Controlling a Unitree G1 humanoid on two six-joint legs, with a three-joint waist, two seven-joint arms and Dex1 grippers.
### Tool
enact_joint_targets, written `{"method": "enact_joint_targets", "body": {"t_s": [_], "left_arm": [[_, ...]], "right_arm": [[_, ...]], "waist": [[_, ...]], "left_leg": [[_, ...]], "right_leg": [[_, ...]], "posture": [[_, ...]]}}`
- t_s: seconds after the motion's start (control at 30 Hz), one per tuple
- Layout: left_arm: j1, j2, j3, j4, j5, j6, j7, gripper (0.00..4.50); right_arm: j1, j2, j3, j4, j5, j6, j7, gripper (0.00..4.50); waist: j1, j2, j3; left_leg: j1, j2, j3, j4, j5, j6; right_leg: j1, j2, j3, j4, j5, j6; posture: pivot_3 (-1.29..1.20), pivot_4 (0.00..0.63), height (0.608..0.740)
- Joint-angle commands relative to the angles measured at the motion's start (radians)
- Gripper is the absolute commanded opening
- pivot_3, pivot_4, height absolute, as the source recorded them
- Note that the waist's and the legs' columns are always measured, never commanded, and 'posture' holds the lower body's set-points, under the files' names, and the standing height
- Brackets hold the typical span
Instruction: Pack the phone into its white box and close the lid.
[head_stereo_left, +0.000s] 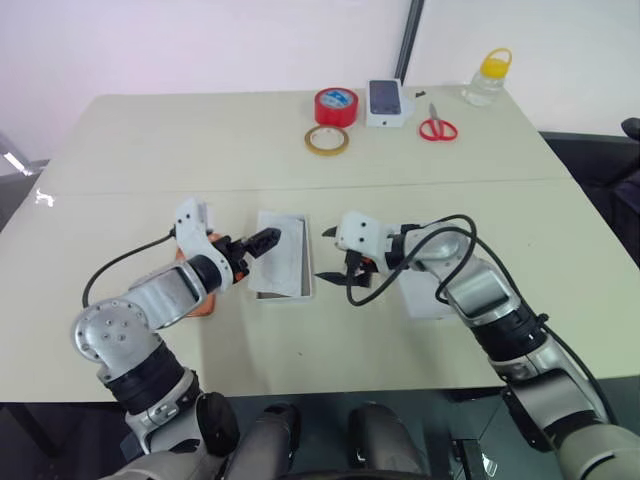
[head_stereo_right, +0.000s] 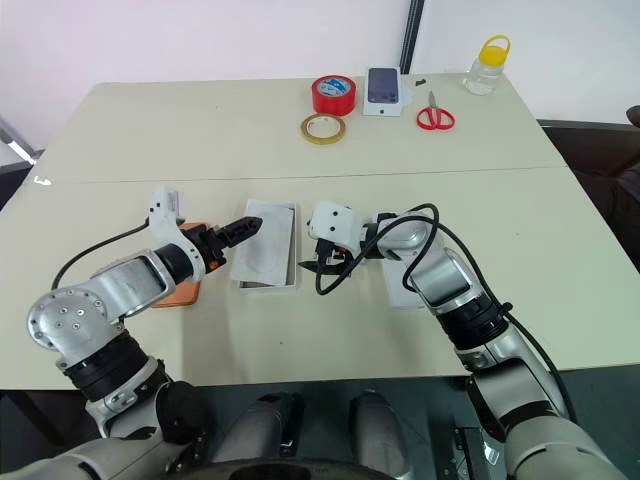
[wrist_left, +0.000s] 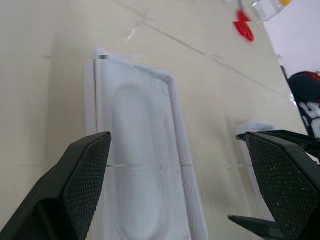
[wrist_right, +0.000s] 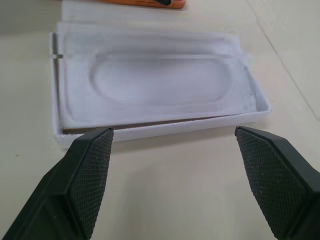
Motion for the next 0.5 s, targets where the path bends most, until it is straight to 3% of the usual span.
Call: {"method": "enact_joint_targets", "body": {"t_s": [0.03, 0.1, 0.23, 0.3, 0.4, 0.5], "left_arm": [[-0.022, 0.007, 0.026, -0.046, -0.043, 0.009, -0.013, 4.5], [-0.023, 0.023, 0.036, -0.054, -0.057, 0.0, -0.021, 4.5], [-0.002, 0.115, 0.037, -0.044, -0.048, -0.052, -0.056, 4.5], [0.037, 0.226, 0.014, -0.026, -0.007, -0.108, -0.106, 4.5], [0.122, 0.4, -0.038, 0.033, 0.097, -0.245, -0.192, 4.5], [0.19, 0.49, -0.063, 0.08, 0.149, -0.344, -0.258, 4.5]], "right_arm": [[-0.039, 0.012, -0.033, 0.013, -0.002, -0.003, -0.023, 3.84], [-0.062, 0.031, -0.048, 0.04, 0.005, 0.021, -0.047, 3.29], [-0.098, 0.088, -0.054, 0.061, 0.023, 0.08, -0.079, 1.34], [-0.108, 0.138, -0.042, 0.059, 0.029, 0.121, -0.095, 0.32], [-0.117, 0.222, -0.005, 0.082, 0.007, 0.165, -0.142, 0.15], [-0.131, 0.283, 0.038, 0.134, -0.03, 0.176, -0.185, 0.15]], "waist": [[-0.001, 0.0, 0.0], [-0.002, 0.0, 0.0], [-0.006, 0.0, 0.0], [-0.007, 0.0, 0.0], [-0.016, 0.0, 0.0], [-0.018, 0.001, 0.0]], "left_leg": [[0.0, 0.0, 0.0, 0.0, 0.0, 0.0], [0.0, 0.0, 0.0, 0.0, 0.0, 0.0], [0.0, 0.0, 0.0, 0.0, 0.0, 0.0], [0.0, 0.0, 0.0, 0.0, 0.0, 0.0], [0.0, 0.001, 0.0, -0.002, 0.001, -0.001], [0.0, 0.001, 0.0, -0.002, 0.001, -0.002]], "right_leg": [[0.0, 0.0, 0.0, 0.0, 0.0, 0.0], [0.0, 0.0, 0.0, 0.0, 0.0, 0.0], [0.0, 0.0, 0.0, 0.0, 0.0, 0.0], [-0.001, 0.001, 0.0, 0.0, 0.0, 0.0], [-0.002, 0.001, 0.001, 0.001, 0.0, 0.0], [-0.002, 0.001, 0.001, 0.001, 0.0, -0.001]], "posture": [[0.0, 0.15, 0.74], [0.0, 0.15, 0.74], [0.0, 0.15, 0.74], [0.0, 0.15, 0.74], [0.0, 0.15, 0.74], [0.0, 0.15, 0.74]]}}
